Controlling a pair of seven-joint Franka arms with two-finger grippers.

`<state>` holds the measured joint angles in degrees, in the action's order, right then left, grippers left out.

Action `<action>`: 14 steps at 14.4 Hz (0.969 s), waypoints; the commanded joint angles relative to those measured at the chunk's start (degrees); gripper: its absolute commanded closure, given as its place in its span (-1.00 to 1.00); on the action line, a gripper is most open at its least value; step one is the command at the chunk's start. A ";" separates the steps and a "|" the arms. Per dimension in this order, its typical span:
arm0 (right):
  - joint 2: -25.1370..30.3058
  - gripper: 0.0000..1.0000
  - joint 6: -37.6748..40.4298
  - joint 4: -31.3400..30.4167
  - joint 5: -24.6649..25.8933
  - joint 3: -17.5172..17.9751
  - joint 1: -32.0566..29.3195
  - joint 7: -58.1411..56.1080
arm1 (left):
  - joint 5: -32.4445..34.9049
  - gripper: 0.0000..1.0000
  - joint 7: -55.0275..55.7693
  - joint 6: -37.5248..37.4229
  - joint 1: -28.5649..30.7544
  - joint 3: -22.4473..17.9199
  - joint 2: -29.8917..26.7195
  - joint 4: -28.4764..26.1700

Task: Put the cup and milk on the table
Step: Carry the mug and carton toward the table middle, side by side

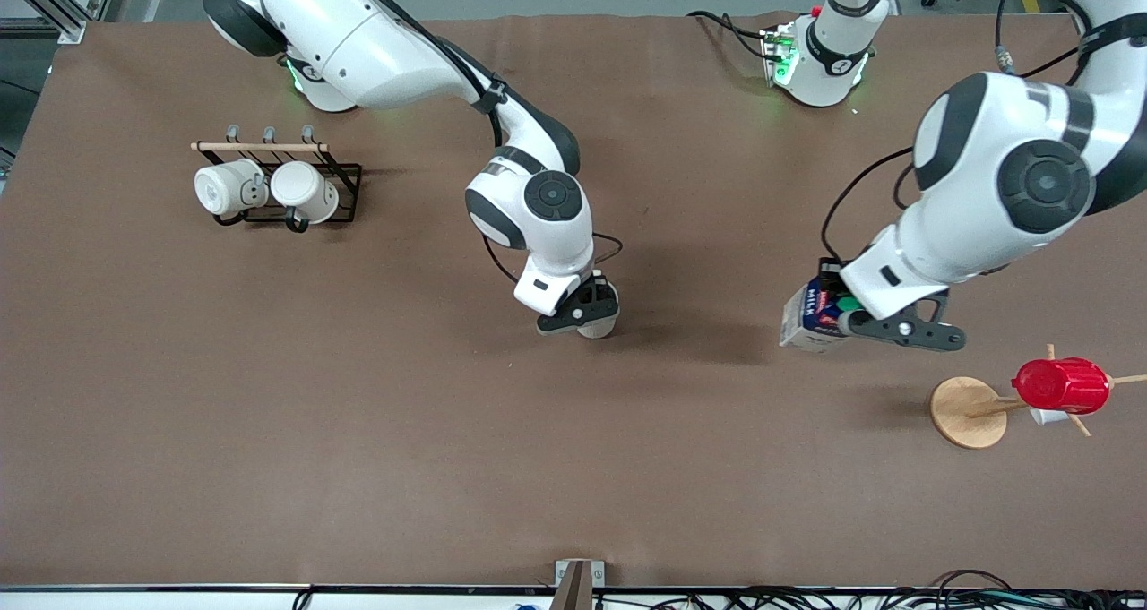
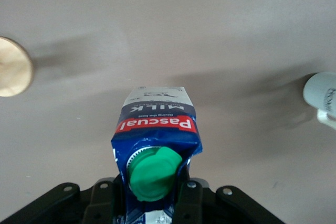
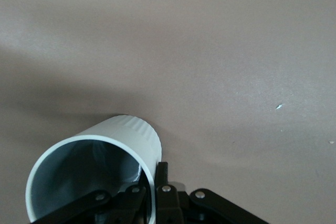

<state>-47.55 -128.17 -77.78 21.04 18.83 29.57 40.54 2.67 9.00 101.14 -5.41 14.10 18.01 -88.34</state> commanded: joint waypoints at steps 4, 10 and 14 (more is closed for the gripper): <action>-0.79 -0.99 -0.06 1.14 1.81 0.15 0.05 -0.11 | -0.65 0.39 11.47 1.95 -8.46 -0.04 8.34 7.38; 7.36 -1.00 6.75 0.53 1.20 0.41 -2.83 2.34 | -0.56 0.39 24.28 8.98 -14.79 -0.12 13.80 8.80; 19.83 -1.00 20.40 -1.04 1.28 0.50 -10.12 3.67 | -0.48 0.39 29.49 9.52 -17.17 -0.13 15.48 8.80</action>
<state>-35.76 -111.43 -74.02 21.67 18.51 24.26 42.60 2.60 36.78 110.81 -21.62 14.29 32.57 -81.11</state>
